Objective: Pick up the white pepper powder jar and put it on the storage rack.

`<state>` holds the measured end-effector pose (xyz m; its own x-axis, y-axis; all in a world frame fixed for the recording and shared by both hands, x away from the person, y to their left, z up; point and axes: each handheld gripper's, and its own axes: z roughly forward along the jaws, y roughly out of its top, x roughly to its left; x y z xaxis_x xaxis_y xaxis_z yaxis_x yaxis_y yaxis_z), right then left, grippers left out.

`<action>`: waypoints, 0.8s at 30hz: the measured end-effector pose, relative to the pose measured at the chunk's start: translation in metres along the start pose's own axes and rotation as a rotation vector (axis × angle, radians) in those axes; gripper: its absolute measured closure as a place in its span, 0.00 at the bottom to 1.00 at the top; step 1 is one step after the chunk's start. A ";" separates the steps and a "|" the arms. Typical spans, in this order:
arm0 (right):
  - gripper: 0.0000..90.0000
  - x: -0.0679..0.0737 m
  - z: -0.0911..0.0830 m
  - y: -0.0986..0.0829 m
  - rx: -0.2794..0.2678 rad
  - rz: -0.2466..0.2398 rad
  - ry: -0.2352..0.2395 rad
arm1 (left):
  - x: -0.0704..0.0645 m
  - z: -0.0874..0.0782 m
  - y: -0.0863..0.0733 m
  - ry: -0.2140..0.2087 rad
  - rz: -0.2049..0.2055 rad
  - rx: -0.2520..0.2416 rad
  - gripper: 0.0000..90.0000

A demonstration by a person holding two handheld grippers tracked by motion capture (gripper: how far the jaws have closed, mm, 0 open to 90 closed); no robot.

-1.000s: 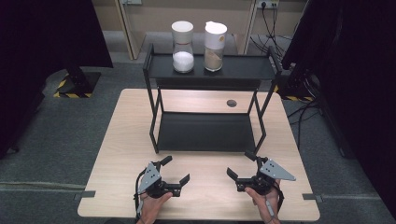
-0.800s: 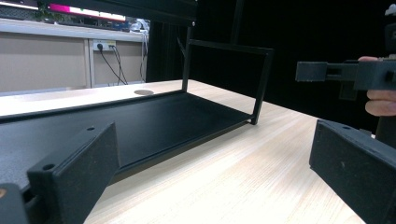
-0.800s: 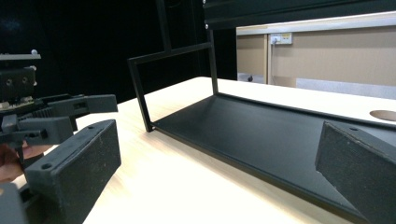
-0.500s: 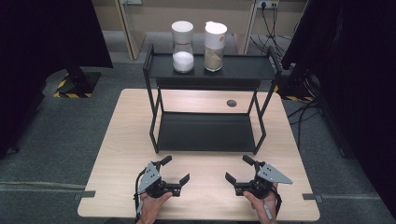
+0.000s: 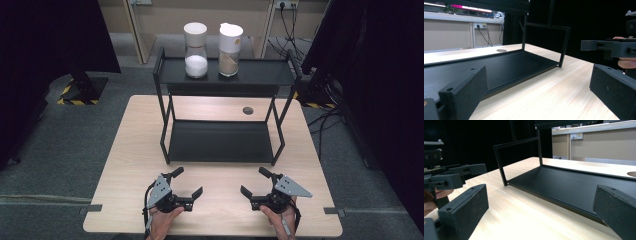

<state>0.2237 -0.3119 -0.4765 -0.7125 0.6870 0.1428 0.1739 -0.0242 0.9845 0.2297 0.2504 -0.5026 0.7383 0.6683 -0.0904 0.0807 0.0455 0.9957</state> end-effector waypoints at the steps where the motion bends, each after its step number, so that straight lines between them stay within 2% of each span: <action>1: 0.00 0.000 0.000 0.000 0.001 0.000 0.000 | 0.000 0.000 0.000 -0.001 -0.002 0.000 0.01; 24: 0.01 0.002 0.000 0.000 0.002 0.000 -0.002 | -0.001 0.000 0.000 -0.003 0.002 0.000 0.01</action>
<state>0.2223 -0.3108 -0.4760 -0.7111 0.6884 0.1428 0.1753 -0.0231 0.9842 0.2286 0.2497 -0.5029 0.7403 0.6665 -0.0883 0.0792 0.0439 0.9959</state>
